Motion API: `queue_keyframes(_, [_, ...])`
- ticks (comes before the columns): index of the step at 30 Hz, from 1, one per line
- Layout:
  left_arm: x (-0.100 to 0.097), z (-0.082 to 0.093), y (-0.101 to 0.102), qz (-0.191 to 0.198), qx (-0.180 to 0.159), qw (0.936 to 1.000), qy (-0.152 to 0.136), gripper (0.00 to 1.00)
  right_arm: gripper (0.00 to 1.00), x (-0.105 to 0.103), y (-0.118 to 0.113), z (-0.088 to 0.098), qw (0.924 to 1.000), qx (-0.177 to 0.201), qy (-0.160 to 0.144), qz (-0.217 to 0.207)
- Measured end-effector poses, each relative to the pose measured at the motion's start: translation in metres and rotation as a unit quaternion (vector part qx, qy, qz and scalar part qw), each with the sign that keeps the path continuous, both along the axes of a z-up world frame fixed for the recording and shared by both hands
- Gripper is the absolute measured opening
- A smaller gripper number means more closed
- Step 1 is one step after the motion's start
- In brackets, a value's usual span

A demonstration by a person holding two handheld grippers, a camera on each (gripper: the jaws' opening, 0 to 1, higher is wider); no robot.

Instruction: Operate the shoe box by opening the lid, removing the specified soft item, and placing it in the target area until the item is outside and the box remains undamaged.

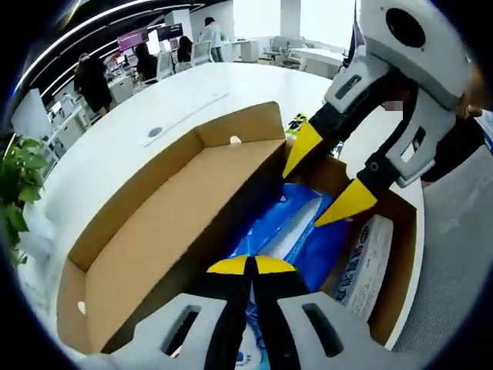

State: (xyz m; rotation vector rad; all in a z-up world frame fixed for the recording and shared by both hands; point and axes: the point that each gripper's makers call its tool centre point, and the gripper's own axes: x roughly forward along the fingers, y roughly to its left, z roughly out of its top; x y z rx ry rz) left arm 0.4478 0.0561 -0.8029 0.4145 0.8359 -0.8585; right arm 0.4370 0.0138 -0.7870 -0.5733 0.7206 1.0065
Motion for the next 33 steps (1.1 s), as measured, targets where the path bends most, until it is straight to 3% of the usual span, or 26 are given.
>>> queue_keyframes(9, [-0.001,0.013,-0.002,0.001,-0.008,1.0,0.0,0.0,0.0,0.003,0.0,-0.01,0.9997,-0.022,-0.007,0.008])
queue_keyframes(33, [-0.015,0.035,-0.005,0.0,-0.023,0.9997,-0.005,0.0,0.0,-0.008,-0.003,0.009,0.9999,0.005,-0.011,-0.001])
